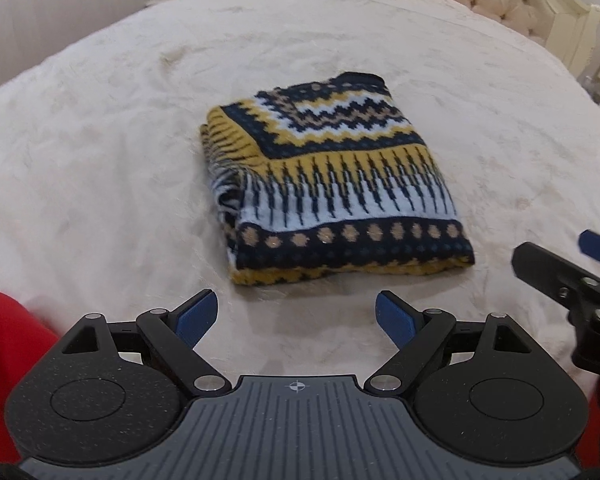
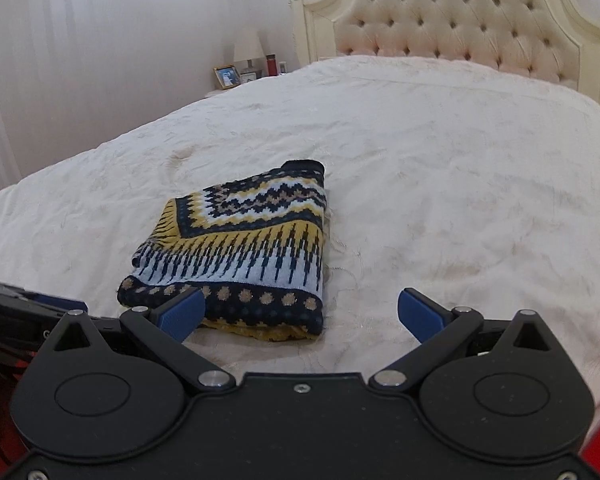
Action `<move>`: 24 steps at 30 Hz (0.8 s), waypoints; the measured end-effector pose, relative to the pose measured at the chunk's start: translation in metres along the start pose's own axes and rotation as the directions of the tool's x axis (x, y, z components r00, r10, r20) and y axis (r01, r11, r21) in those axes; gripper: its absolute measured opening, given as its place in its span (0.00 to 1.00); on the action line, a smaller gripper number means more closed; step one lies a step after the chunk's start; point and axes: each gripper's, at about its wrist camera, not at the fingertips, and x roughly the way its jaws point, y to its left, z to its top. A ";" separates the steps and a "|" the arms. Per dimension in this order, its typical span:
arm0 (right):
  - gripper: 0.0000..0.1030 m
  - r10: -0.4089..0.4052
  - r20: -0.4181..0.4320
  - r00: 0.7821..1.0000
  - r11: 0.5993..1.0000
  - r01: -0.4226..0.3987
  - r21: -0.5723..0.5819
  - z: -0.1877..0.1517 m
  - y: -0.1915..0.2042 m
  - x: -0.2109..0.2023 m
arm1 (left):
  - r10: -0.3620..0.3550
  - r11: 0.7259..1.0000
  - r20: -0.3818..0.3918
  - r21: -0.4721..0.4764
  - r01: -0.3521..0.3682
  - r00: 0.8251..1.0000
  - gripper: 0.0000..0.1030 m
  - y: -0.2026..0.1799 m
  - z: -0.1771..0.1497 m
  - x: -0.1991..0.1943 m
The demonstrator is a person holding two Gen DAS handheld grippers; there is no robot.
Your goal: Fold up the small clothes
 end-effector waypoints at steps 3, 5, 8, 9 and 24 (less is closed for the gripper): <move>0.99 0.007 -0.016 1.000 1.000 -0.007 0.013 -0.001 -0.001 0.003 | 0.004 1.000 -0.002 0.006 -0.004 1.000 0.84 -0.002 0.000 0.002; 0.99 0.008 -0.024 1.000 1.000 -0.008 0.013 -0.002 0.002 0.005 | 0.002 1.000 -0.005 0.006 -0.002 1.000 0.84 -0.001 0.000 0.002; 0.99 0.008 -0.032 0.999 1.000 -0.007 0.009 -0.002 0.003 0.007 | 0.007 1.000 -0.011 0.005 -0.007 1.000 0.84 -0.001 -0.001 0.005; 0.99 0.006 -0.034 0.999 1.000 -0.005 0.008 -0.002 0.004 0.007 | 0.009 1.000 -0.013 0.004 -0.009 1.000 0.84 0.000 -0.001 0.005; 0.99 -0.030 -0.094 0.995 0.999 0.033 0.031 -0.006 -0.002 0.015 | 0.010 1.000 -0.016 -0.010 -0.010 1.000 0.84 0.005 0.001 0.009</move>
